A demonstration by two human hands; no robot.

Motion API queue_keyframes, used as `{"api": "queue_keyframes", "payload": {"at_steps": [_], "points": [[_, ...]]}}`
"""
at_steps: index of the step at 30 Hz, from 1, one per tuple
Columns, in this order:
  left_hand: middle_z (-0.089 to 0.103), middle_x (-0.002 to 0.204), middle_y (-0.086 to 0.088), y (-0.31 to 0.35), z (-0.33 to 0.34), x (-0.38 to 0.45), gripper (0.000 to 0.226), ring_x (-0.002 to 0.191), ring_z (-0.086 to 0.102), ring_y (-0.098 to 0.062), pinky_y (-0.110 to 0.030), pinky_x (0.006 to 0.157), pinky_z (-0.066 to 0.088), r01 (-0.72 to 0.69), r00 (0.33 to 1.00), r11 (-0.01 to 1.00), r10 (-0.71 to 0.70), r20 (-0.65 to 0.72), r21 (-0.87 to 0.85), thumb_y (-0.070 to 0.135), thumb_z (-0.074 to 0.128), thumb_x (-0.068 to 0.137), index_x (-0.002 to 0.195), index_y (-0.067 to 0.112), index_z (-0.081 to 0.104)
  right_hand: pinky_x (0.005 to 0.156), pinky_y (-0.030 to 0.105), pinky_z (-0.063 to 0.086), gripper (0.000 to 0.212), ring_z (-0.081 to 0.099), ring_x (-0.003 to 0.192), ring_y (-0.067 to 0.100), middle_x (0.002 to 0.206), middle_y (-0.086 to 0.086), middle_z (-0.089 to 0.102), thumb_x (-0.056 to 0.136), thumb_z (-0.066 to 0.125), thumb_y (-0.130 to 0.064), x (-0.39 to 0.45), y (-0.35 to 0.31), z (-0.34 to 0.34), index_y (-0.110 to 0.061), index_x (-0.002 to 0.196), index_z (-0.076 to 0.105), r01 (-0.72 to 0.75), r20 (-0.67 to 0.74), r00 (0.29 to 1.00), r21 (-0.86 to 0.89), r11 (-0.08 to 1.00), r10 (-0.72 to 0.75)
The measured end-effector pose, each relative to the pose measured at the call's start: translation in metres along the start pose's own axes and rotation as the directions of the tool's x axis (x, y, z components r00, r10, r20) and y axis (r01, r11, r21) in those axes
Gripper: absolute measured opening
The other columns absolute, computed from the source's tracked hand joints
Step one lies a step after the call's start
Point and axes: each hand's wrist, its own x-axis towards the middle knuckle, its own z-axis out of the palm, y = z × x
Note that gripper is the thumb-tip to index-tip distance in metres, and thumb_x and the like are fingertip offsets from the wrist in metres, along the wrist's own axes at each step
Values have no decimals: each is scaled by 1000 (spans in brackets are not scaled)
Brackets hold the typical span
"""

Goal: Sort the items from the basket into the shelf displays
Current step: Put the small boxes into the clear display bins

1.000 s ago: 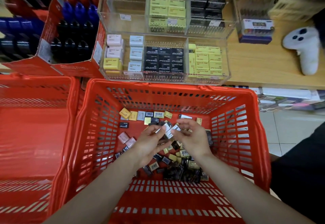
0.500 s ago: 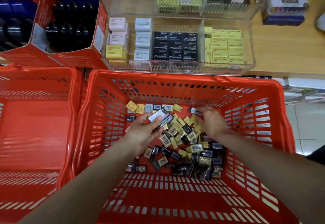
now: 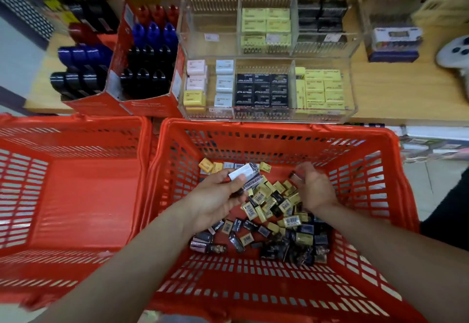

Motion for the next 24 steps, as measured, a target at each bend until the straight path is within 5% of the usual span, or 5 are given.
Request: {"api": "queue_keyframes", "payload": {"at_steps": [3,7,11,15,24], "points": [[65,102,-9,15,9,-42,35,81,60,-17,-23,79,54,-96,994,992,92,56,77,14,59,98,131,3,54,69,33,56,41,65,83,23,105,10,66,94,63,-12,-35,-29,-42,-20,133,52,8,158,986,288,958,-55],[64,90,-5,40,24,-108,13,74,58,-13,-18,66,53,-292,948,947,269,167,133,12,54,101,109,6,63,61,35,61,23,67,88,25,110,15,57,87,70,-1,-87,-91,-119,-14,105,63,-121,299,943,719,685,-148],[72,80,4,69,37,-158,13,70,65,-11,-19,69,55,-499,861,864,487,148,60,11,60,97,106,19,65,68,36,62,25,71,84,22,98,13,58,83,74,1,-132,-130,-204,-9,104,64,5,223,933,776,630,-282],[64,108,-7,93,46,-185,28,74,66,-9,-19,73,55,-610,778,791,608,156,-41,15,62,96,124,12,62,75,34,61,33,73,89,26,95,14,60,79,79,-7,-167,-136,-251,-9,108,65,120,124,924,803,583,-361],[76,95,-1,132,67,-197,14,86,66,-15,-21,78,55,-671,704,740,652,282,-37,21,66,91,98,25,78,78,42,60,32,71,100,23,116,12,68,79,73,-17,-157,-149,-264,-12,110,73,17,119,939,922,388,-323]]}}
